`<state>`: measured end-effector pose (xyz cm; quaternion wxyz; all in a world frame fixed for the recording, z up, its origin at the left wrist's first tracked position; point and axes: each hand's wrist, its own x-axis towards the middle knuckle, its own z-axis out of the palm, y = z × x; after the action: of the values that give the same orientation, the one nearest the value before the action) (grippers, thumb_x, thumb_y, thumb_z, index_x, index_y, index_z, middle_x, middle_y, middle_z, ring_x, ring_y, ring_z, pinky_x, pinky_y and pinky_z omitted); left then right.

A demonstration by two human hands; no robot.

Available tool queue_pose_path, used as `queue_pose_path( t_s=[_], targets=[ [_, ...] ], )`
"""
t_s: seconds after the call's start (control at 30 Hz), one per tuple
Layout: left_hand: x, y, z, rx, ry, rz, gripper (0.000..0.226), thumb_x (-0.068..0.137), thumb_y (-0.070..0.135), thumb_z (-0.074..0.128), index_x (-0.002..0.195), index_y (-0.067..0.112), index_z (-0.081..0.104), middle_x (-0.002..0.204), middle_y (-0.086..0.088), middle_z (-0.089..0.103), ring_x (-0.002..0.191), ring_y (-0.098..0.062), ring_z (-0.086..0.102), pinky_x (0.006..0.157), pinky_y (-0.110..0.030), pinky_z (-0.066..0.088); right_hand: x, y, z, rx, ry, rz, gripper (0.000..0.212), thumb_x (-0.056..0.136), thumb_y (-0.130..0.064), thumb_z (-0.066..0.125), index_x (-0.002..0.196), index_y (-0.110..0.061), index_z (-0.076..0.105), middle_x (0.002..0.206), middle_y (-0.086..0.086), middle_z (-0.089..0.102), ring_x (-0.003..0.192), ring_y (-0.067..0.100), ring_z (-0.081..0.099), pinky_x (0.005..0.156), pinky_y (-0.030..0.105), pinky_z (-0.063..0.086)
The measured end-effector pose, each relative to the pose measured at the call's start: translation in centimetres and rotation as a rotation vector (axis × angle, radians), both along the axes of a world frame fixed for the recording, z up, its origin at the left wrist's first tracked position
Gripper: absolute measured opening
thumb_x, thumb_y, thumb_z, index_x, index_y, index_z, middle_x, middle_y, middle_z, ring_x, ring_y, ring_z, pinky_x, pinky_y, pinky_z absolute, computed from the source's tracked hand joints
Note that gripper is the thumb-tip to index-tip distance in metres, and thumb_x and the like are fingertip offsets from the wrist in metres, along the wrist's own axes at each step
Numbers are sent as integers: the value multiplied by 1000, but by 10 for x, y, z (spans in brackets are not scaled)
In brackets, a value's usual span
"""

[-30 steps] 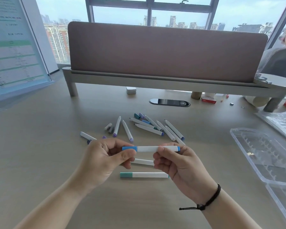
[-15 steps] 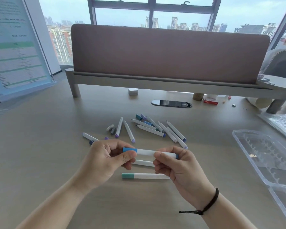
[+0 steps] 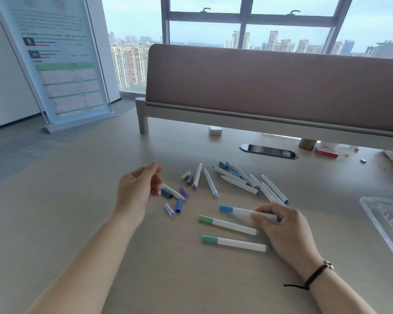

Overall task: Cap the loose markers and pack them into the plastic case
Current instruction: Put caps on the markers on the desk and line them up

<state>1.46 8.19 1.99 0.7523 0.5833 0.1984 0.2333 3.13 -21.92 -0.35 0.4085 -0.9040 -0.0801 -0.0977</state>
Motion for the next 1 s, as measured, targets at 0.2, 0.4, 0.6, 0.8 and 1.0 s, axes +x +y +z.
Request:
queue_pose_path(
  t_s=[0.2,0.4,0.6,0.8,1.0],
  targets=[
    [-1,3,-4,265,83,-17,24,95,23,62,79,9,74,58,-4,61,48,-17,48,53,-31,42,6,3,-6,-164,-2,70,9,79,-36,80,73,-39,74,80,-18,66,85,3,59,73,28,48],
    [-4,0,-5,644,141,-54,26,92,29,63,72,18,74,60,3,67,56,-15,57,63,-34,49,5,4,-4,-203,3,82,7,82,-38,77,76,-39,72,82,-17,66,88,2,57,72,23,44],
    [-8,-5,-12,1003,197,-159,25,90,30,65,65,35,67,61,13,66,59,-7,61,55,-20,42,3,9,4,-189,35,76,13,84,-37,75,72,-39,71,83,-16,66,84,-3,56,66,12,37],
    [-11,-10,-23,1143,255,-235,18,80,41,77,72,29,66,67,14,65,68,-2,60,65,-26,52,-2,6,-1,-107,47,30,11,85,-37,73,74,-36,73,79,-18,70,81,-3,60,64,10,40],
    [-13,-17,-19,1230,276,-195,19,77,40,77,72,31,60,69,16,62,72,-3,58,68,-29,52,-7,1,-3,-44,44,4,11,84,-37,74,73,-37,73,74,-26,69,80,-4,62,66,13,43]
  ],
)
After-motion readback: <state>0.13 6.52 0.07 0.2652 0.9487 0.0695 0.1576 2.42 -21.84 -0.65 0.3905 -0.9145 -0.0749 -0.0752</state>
